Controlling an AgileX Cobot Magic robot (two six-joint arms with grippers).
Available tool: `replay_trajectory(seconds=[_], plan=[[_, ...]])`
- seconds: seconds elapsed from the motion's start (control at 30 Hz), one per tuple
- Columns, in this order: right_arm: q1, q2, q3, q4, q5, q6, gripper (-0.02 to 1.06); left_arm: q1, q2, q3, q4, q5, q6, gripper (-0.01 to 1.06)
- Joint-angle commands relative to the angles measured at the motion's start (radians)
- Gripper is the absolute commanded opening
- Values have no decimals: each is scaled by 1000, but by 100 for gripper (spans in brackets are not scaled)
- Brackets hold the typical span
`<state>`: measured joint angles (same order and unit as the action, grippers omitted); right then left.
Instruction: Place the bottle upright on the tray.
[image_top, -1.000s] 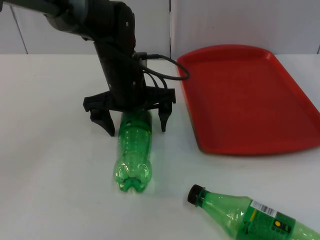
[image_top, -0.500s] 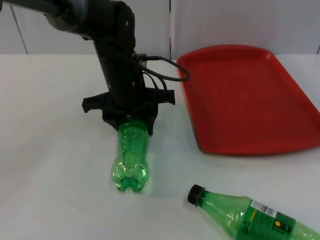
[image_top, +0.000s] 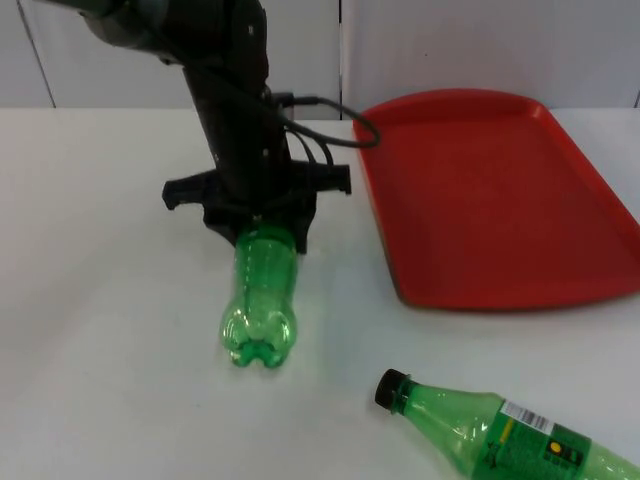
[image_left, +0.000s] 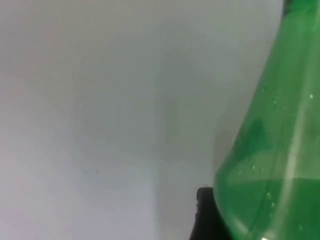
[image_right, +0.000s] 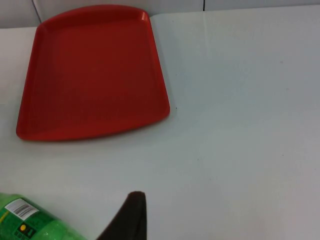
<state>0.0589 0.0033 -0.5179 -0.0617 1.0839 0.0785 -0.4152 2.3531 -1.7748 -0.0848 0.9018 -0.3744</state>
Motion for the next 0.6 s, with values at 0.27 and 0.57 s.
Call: replay_trajectory(seconds=[0.27, 0.57], plan=[[-5, -3, 1, -5, -6, -5, 105, -5, -226, -4, 68, -1, 26, 0], [-5, -3, 1, -5, -6, -5, 105, -5, -422, -4, 90, -71, 26, 0]])
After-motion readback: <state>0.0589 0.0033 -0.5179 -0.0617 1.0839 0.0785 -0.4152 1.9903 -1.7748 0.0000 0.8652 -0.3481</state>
